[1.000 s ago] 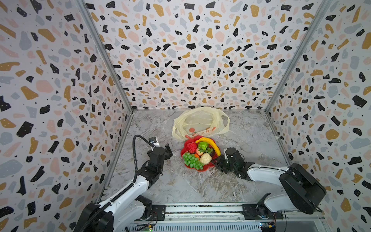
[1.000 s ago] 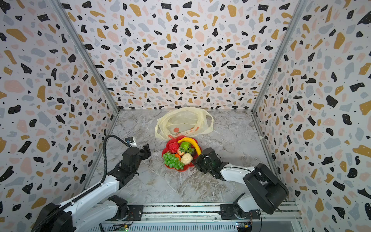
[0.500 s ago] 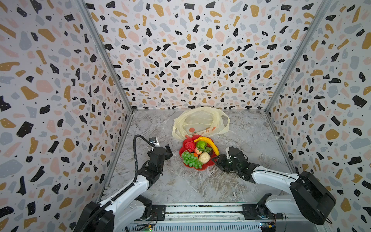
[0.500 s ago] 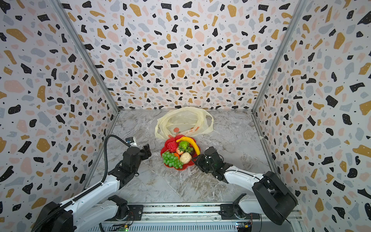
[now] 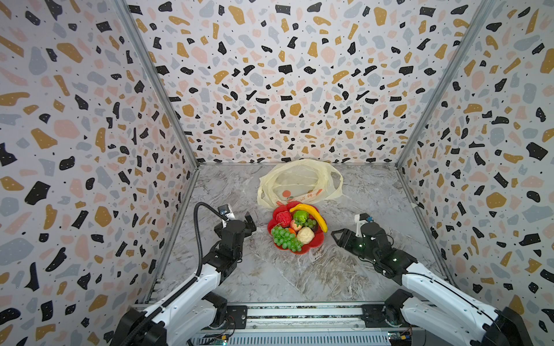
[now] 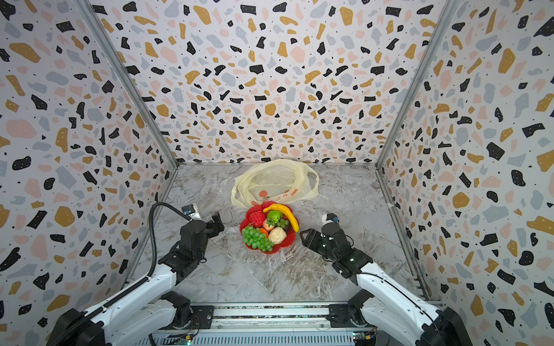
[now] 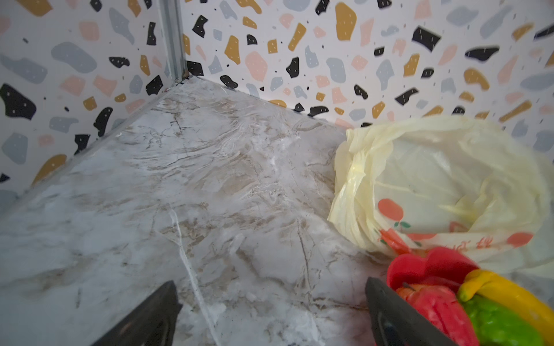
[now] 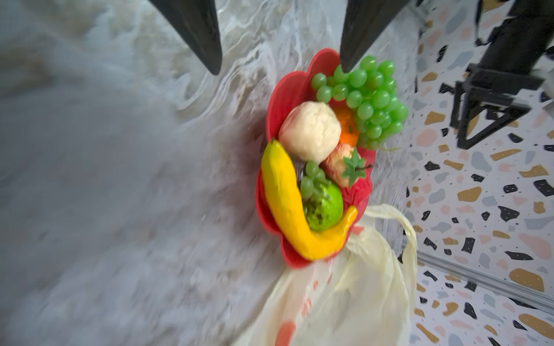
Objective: Take fruits out of the plastic bag
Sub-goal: Move the plate to the center of the table.
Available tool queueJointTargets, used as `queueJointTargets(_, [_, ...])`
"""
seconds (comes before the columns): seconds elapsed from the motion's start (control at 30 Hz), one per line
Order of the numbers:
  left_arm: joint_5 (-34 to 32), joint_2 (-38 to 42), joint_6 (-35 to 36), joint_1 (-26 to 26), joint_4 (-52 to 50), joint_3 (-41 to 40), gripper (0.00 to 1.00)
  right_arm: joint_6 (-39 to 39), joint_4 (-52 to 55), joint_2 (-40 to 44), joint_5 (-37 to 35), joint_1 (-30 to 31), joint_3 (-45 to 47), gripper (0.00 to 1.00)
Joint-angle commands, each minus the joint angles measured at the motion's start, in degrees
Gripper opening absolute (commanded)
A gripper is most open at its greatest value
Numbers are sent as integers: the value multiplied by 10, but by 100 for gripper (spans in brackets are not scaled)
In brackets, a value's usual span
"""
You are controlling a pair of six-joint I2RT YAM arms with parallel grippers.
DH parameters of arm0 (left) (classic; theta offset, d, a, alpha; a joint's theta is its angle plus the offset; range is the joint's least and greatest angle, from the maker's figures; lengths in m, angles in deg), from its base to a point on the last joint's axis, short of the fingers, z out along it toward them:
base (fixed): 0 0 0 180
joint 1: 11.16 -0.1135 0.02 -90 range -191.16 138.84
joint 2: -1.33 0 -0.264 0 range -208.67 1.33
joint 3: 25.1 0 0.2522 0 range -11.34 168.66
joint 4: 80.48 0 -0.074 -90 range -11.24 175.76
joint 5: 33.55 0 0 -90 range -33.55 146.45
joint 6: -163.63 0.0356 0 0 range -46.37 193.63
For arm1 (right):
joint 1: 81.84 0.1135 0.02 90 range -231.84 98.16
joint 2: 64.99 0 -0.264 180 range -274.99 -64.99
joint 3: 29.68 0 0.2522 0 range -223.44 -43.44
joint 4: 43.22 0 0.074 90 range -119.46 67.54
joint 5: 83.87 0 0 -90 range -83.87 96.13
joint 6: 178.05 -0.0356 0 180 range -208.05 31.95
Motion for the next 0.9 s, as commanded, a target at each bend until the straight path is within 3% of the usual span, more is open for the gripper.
queueJointTargets(0.0, [-84, 40, 2, -3, -6, -9, 100, 166, 39, 36, -136, -34, -46, 84])
queueJointTargets(0.13, [-158, 75, -16, -2, -24, 0, 99, 324, -63, 50, -252, -54, -23, 96])
queueJointTargets(0.2, [-208, 88, -19, -2, -26, 3, 100, 391, -144, 41, -265, -76, 6, 100])
queueJointTargets(0.33, [-315, 100, 21, -3, 49, -31, 99, 392, -243, -10, -277, -146, 39, 100])
queueJointTargets(0.4, [-318, 100, 65, -2, 107, -53, 100, 453, -325, -53, -294, -156, 61, 100])
queueJointTargets(0.5, [-334, 69, 138, -3, 229, -97, 99, 469, -360, -126, -338, -172, 53, 99])
queueJointTargets(0.57, [-325, 22, 191, -11, 317, -122, 99, 499, -426, -167, -325, -186, 71, 99])
queueJointTargets(0.7, [-256, -76, 211, -49, 364, -119, 100, 523, -551, -214, -272, -209, 110, 100])
queueJointTargets(0.83, [-205, -182, 250, -81, 509, -142, 99, 539, -636, -269, -220, -218, 125, 100])
queueJointTargets(0.87, [-189, -193, 253, -84, 498, -131, 99, 543, -659, -284, -210, -220, 130, 99])
